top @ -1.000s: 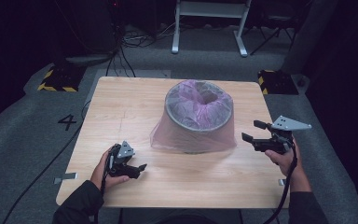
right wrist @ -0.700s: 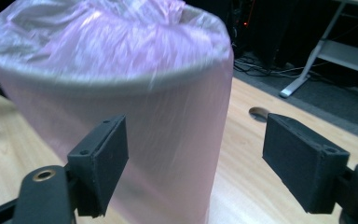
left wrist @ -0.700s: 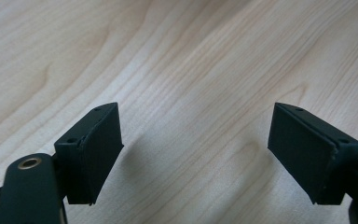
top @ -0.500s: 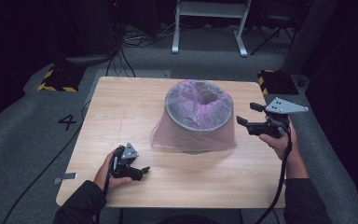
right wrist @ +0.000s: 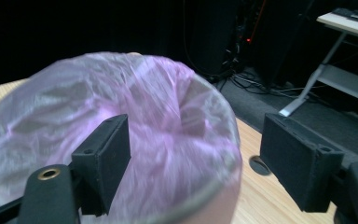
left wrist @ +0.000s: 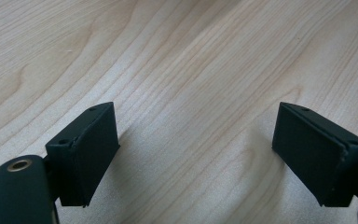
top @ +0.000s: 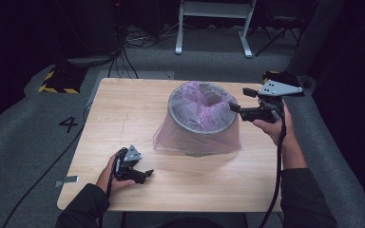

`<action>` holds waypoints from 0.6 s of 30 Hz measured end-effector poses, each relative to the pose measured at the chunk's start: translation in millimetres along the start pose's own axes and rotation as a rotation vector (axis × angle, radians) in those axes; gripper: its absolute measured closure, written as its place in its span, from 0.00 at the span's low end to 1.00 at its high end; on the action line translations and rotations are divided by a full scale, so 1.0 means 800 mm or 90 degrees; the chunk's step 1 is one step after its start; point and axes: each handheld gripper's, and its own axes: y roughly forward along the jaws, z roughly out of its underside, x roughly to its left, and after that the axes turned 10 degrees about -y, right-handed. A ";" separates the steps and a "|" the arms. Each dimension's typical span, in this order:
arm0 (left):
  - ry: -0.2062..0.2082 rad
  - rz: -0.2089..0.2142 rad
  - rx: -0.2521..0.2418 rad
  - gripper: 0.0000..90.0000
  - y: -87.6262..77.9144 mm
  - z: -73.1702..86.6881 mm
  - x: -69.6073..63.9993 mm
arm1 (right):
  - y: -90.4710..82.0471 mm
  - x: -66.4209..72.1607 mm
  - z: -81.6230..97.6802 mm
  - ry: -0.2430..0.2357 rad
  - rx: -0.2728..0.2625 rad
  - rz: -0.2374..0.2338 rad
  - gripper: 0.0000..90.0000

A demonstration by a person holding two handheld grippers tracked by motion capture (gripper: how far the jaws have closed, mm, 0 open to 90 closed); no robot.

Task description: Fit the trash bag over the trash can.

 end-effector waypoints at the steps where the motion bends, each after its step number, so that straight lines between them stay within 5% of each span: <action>1: 0.000 0.000 0.000 0.16 0.000 0.000 0.000 | 0.004 -0.001 -0.003 -0.001 0.002 -0.002 0.27; 8: 0.001 0.001 0.000 0.16 0.000 0.000 0.000 | 0.029 -0.001 -0.017 0.001 0.012 -0.023 0.30; 18: 0.002 0.003 -0.001 0.16 0.001 0.000 0.001 | 0.067 0.008 -0.038 -0.040 0.061 -0.036 0.37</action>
